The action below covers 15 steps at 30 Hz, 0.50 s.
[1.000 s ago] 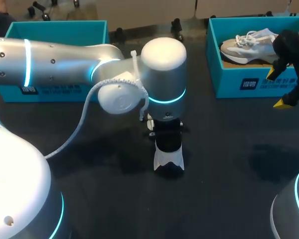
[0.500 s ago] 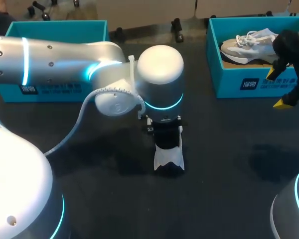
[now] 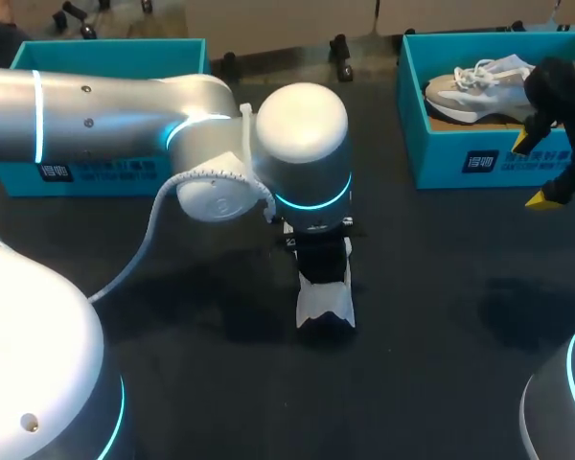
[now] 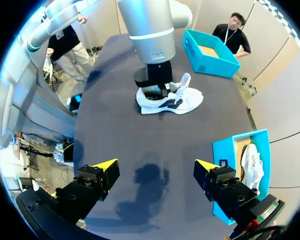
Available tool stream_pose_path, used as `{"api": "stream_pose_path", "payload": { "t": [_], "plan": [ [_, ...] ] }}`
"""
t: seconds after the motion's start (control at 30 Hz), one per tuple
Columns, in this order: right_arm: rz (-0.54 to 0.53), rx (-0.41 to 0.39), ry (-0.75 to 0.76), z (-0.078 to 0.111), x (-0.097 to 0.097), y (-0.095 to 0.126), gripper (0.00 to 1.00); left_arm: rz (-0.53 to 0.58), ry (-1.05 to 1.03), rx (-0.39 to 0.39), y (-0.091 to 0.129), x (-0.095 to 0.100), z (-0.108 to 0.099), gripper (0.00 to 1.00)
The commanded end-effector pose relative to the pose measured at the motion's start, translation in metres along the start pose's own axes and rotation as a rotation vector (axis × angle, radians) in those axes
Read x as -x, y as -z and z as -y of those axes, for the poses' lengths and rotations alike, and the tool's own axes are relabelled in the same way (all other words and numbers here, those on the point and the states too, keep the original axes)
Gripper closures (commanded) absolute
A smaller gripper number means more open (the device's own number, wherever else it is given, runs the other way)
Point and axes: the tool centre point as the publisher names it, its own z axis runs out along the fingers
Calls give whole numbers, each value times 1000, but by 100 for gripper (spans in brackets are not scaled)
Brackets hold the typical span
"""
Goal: Take the shoe out of the shoebox, open the shoe tongue, remove and reinsert the insole, then place the shoe into the shoebox
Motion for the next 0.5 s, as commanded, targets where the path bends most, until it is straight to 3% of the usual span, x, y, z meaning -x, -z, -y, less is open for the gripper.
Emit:
{"api": "stream_pose_path", "payload": {
  "t": [0.03,0.5],
  "plan": [
    [-2,-3,-1,-1,1,-1,0,-8,-18,19,21,0,0,100],
    [-2,-3,-1,-1,1,-1,0,3,-55,116,39,-2,-5,100]
  ]
}}
